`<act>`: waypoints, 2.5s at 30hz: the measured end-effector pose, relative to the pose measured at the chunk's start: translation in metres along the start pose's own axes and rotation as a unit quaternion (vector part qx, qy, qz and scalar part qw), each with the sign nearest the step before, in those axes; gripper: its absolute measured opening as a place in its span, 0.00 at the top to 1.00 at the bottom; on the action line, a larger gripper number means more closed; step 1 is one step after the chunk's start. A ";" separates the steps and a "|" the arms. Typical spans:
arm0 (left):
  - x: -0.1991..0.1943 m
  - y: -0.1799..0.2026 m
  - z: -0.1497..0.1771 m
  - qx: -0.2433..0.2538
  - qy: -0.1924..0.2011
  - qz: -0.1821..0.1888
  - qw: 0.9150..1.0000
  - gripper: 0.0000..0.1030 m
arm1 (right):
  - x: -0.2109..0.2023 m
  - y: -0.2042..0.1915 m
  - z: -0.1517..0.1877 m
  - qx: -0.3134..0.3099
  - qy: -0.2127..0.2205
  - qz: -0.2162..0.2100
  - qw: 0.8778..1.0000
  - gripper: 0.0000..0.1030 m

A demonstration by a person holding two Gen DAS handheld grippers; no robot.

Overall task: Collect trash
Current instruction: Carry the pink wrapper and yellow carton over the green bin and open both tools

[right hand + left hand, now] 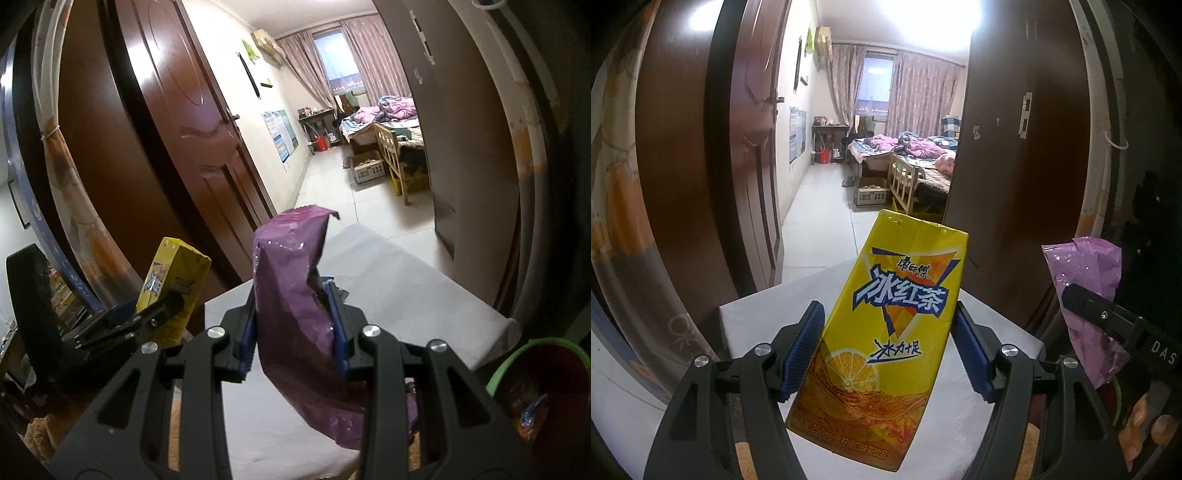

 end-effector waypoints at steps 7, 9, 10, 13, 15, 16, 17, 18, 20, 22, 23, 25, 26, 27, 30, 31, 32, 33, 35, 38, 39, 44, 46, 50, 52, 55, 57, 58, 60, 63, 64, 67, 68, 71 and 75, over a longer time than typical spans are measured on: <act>-0.011 0.027 0.003 0.016 0.002 0.016 1.000 0.36 | -0.015 0.012 0.000 0.016 0.011 0.006 1.000 0.67; -0.015 0.037 0.003 0.019 0.006 0.019 1.000 0.36 | -0.020 0.020 0.000 0.025 0.013 0.008 1.000 0.67; -0.015 0.039 0.003 0.019 0.008 0.021 1.000 0.36 | -0.023 0.024 0.000 0.030 0.014 0.009 0.999 0.67; -0.018 0.053 0.004 0.025 0.012 0.025 0.999 0.36 | -0.030 0.033 0.000 0.041 0.017 0.010 0.999 0.68; -0.020 0.064 0.006 0.032 0.011 0.030 0.999 0.36 | -0.036 0.042 0.000 0.050 0.020 0.011 0.998 0.67; -0.020 0.068 0.007 0.034 0.010 0.032 0.999 0.36 | -0.038 0.047 0.000 0.055 0.022 0.012 0.998 0.67; -0.019 0.072 0.008 0.035 0.008 0.035 0.999 0.36 | -0.040 0.051 0.001 0.059 0.023 0.013 0.998 0.67; -0.019 0.076 0.009 0.036 0.007 0.038 0.999 0.36 | -0.043 0.057 0.001 0.065 0.025 0.014 0.998 0.67; -0.016 0.087 0.012 0.041 0.002 0.047 0.998 0.36 | -0.047 0.066 0.002 0.073 0.028 0.018 0.997 0.68; -0.013 0.100 0.016 0.046 -0.004 0.057 0.997 0.36 | -0.054 0.078 0.003 0.083 0.032 0.026 0.996 0.67; -0.012 0.107 0.018 0.049 -0.005 0.061 0.997 0.36 | -0.057 0.084 0.004 0.087 0.034 0.030 0.995 0.68; -0.009 0.123 0.022 0.057 -0.010 0.076 0.995 0.36 | -0.064 0.098 0.006 0.096 0.037 0.041 0.994 0.67; -0.007 0.130 0.024 0.059 -0.012 0.082 0.995 0.36 | -0.068 0.104 0.007 0.100 0.038 0.046 0.993 0.67; -0.004 0.140 0.027 0.062 -0.016 0.090 0.994 0.36 | -0.072 0.111 0.008 0.106 0.040 0.053 0.992 0.67; 0.003 0.161 0.036 0.069 -0.023 0.106 0.992 0.36 | -0.081 0.131 0.012 0.118 0.040 0.070 0.990 0.67; 0.006 0.171 0.038 0.073 -0.025 0.112 0.991 0.36 | -0.083 0.137 0.014 0.120 0.040 0.076 0.989 0.67; 0.009 0.181 0.041 0.076 -0.026 0.117 0.990 0.36 | -0.086 0.144 0.016 0.122 0.039 0.082 0.988 0.67; 0.011 0.187 0.043 0.079 -0.028 0.120 0.989 0.36 | -0.090 0.152 0.017 0.126 0.039 0.088 0.987 0.67; 0.016 0.204 0.048 0.082 -0.036 0.132 0.987 0.36 | -0.094 0.166 0.021 0.137 0.036 0.092 0.986 0.68; 0.021 0.226 0.053 0.083 -0.044 0.147 0.985 0.36 | -0.098 0.184 0.028 0.151 0.030 0.105 0.983 0.67; 0.023 0.233 0.055 0.083 -0.047 0.153 0.984 0.36 | -0.100 0.192 0.031 0.155 0.027 0.114 0.981 0.67; 0.031 0.267 0.060 0.080 -0.061 0.182 0.978 0.36 | -0.116 0.224 0.046 0.181 0.027 0.149 0.972 0.68; 0.032 0.278 0.060 0.081 -0.062 0.193 0.976 0.36 | -0.121 0.237 0.051 0.196 0.025 0.164 0.967 0.67; 0.028 0.296 0.057 0.081 -0.062 0.214 0.971 0.36 | -0.125 0.254 0.059 0.214 0.024 0.185 0.959 0.60; 0.028 0.304 0.056 0.087 -0.064 0.225 0.968 0.35 | -0.125 0.260 0.064 0.221 0.021 0.197 0.955 0.57; 0.028 0.317 0.060 0.098 -0.075 0.242 0.962 0.19 | -0.122 0.267 0.070 0.232 0.012 0.216 0.948 0.52; 0.025 0.320 0.061 0.103 -0.071 0.249 0.960 0.17 | -0.124 0.270 0.073 0.240 0.014 0.229 0.943 0.40; 0.023 0.320 0.061 0.108 -0.066 0.250 0.960 0.17 | -0.125 0.271 0.073 0.242 0.016 0.234 0.942 0.40; 0.020 0.318 0.061 0.117 -0.062 0.249 0.959 0.17 | -0.126 0.270 0.071 0.236 0.016 0.244 0.940 0.40; 0.021 0.307 0.057 0.113 -0.060 0.246 0.961 0.17 | -0.122 0.259 0.060 0.213 0.017 0.253 0.943 0.36; 0.021 0.303 0.057 0.111 -0.060 0.244 0.962 0.16 | -0.120 0.255 0.058 0.207 0.017 0.254 0.945 0.35; 0.024 0.282 0.054 0.102 -0.060 0.232 0.965 0.16 | -0.111 0.239 0.052 0.180 0.011 0.254 0.950 0.34; 0.025 0.274 0.053 0.101 -0.058 0.226 0.967 0.16 | -0.108 0.234 0.050 0.170 0.007 0.254 0.952 0.34; 0.032 0.241 0.048 0.093 -0.053 0.195 0.975 0.16 | -0.090 0.210 0.043 0.130 -0.010 0.255 0.958 0.30; 0.038 0.192 0.043 0.070 -0.050 0.153 0.984 0.16 | -0.062 0.177 0.033 0.097 -0.020 0.230 0.968 0.29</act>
Point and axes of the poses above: each gripper's, at about its wrist camera, not at the fingertips, and x roughly the way its jaws point, y to its right, z to its underside, the point moved 9 cm from there along x, roughly the way its jaws point, and after that the axes turned 2 degrees about -z, right-handed, at the moved point
